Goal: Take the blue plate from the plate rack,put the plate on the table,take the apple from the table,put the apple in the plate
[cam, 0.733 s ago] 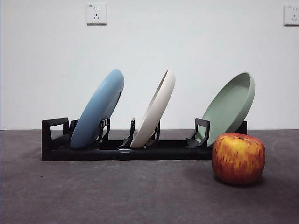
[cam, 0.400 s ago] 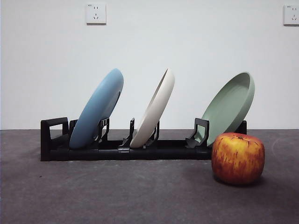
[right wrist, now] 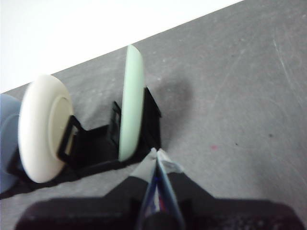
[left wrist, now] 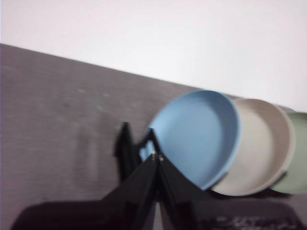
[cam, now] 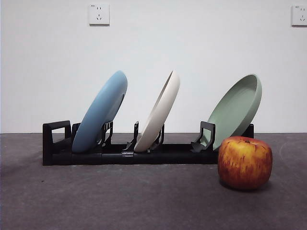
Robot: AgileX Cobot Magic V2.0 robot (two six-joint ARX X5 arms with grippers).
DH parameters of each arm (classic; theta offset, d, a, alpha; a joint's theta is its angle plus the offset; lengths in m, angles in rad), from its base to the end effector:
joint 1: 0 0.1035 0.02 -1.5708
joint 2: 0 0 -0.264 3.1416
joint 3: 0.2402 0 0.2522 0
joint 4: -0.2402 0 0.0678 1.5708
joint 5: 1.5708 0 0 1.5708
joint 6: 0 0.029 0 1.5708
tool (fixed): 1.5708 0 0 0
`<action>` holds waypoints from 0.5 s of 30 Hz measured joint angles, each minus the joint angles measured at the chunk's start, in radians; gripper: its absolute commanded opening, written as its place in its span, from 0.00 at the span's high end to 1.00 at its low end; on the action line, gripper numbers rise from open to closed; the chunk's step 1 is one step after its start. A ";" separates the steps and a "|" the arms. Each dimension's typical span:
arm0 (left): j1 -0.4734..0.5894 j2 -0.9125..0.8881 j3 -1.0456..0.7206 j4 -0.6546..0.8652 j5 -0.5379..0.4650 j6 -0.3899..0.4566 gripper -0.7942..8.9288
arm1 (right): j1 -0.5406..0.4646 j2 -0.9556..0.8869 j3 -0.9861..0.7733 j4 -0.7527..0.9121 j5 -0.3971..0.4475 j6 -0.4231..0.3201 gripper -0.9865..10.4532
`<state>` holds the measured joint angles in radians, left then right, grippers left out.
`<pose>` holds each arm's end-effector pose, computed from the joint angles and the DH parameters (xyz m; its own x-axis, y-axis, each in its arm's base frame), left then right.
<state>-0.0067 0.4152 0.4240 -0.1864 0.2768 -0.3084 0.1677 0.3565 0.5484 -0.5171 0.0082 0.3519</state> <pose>0.1170 -0.0087 0.2552 0.9450 -0.2796 -0.1699 0.2088 0.9152 -0.3448 0.0921 0.0153 0.2703 0.9356 0.1501 -0.3195 -0.0409 0.9451 0.3242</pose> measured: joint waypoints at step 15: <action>-0.025 0.546 0.434 -0.120 0.397 0.027 0.83 | 0.000 0.436 0.365 -0.063 -0.377 -0.153 0.84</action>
<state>-0.0315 0.9615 0.8577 -0.3061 0.6735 -0.2813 0.1677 0.7925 0.9134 -0.5804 -0.3687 0.1989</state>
